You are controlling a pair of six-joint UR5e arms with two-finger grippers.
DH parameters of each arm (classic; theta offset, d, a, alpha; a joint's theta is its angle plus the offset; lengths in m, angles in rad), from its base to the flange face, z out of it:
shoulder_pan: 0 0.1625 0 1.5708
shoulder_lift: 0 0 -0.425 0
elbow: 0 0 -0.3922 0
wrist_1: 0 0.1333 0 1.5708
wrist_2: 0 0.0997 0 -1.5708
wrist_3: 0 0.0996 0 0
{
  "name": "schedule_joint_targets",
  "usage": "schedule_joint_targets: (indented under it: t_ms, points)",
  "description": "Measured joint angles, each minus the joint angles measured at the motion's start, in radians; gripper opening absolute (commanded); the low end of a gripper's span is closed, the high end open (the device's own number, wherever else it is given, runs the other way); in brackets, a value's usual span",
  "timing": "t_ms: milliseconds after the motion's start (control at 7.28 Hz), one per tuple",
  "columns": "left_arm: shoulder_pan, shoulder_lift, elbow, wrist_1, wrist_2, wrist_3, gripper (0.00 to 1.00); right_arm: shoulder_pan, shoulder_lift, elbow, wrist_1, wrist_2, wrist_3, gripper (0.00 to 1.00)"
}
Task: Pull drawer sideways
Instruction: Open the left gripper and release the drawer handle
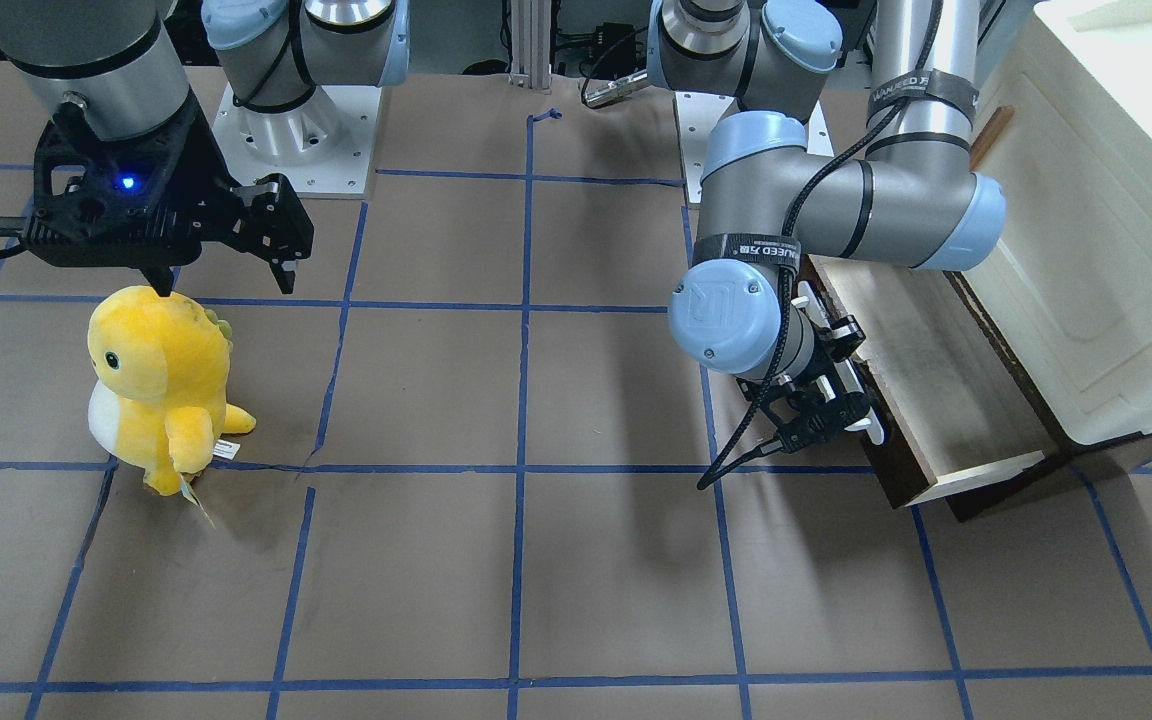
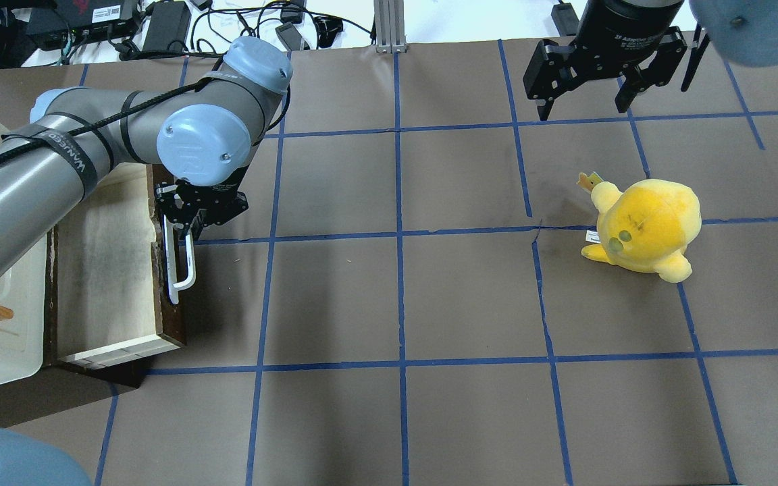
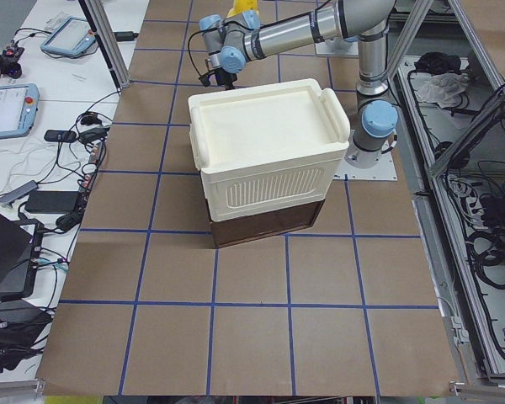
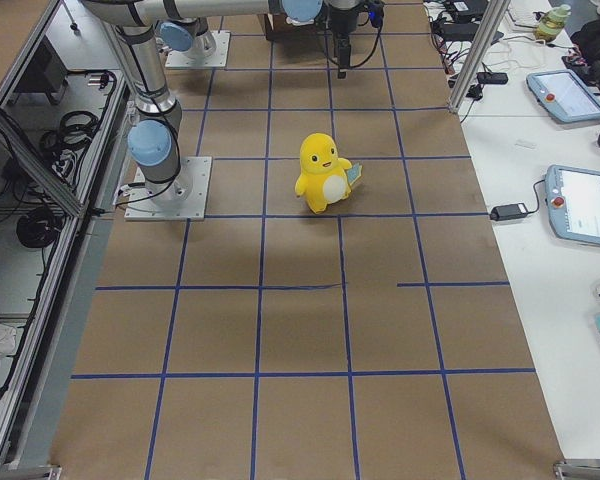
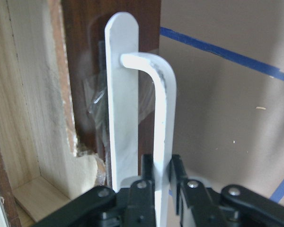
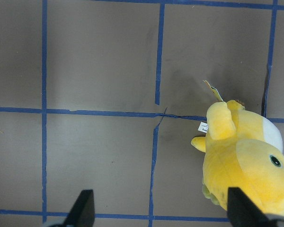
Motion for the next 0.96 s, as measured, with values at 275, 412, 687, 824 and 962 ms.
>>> schedule_joint_targets:
  t_ms: [275, 412, 687, 824, 962]
  points:
    - [-0.002, 0.008, 0.003, -0.001, -0.027, 0.008, 1.00, 0.000, 0.000, 0.000, 0.000, -0.001, 0.000, 1.00]
    - [-0.007, 0.021, 0.010, -0.001, -0.050, 0.019, 1.00, 0.000, 0.000, 0.000, 0.000, -0.001, 0.000, 1.00]
    - [-0.010, 0.066, 0.049, -0.002, -0.145, 0.100, 1.00, 0.000, 0.000, 0.000, 0.000, -0.001, 0.000, 1.00]
    - [-0.010, 0.097, 0.077, -0.004, -0.221, 0.143, 1.00, 0.000, 0.000, 0.000, 0.000, -0.001, 0.000, 1.00]
    - [-0.009, 0.132, 0.096, -0.006, -0.284, 0.187, 1.00, 0.000, 0.000, 0.000, 0.000, -0.001, 0.000, 1.00]
